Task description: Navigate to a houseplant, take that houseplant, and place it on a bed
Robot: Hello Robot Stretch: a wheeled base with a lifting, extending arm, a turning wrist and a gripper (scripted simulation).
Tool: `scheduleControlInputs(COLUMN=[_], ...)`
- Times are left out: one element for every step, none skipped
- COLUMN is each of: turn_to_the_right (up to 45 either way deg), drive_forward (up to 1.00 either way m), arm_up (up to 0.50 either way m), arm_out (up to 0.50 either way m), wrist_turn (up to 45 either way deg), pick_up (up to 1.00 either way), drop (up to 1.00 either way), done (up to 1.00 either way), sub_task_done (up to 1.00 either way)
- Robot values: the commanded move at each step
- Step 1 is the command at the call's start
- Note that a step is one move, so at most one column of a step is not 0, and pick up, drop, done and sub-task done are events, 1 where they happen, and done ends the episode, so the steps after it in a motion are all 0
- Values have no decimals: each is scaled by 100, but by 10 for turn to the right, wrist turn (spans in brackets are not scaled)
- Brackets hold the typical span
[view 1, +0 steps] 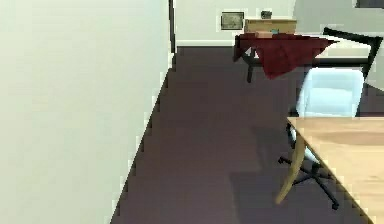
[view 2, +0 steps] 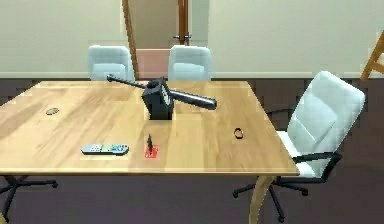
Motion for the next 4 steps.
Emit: scheduleControlInputs(turn_to_the_right=[0, 0, 0, 0], drive_forward=[100, 100, 100, 100], arm_up=[0, 0, 0, 0], arm_out=[0, 0, 0, 0], wrist_turn=[0, 0, 0, 0], pick_up=[0, 0, 0, 0], drop=[0, 0, 0, 0], done=[0, 0, 0, 0], sub_task_done=[0, 0, 0, 0])
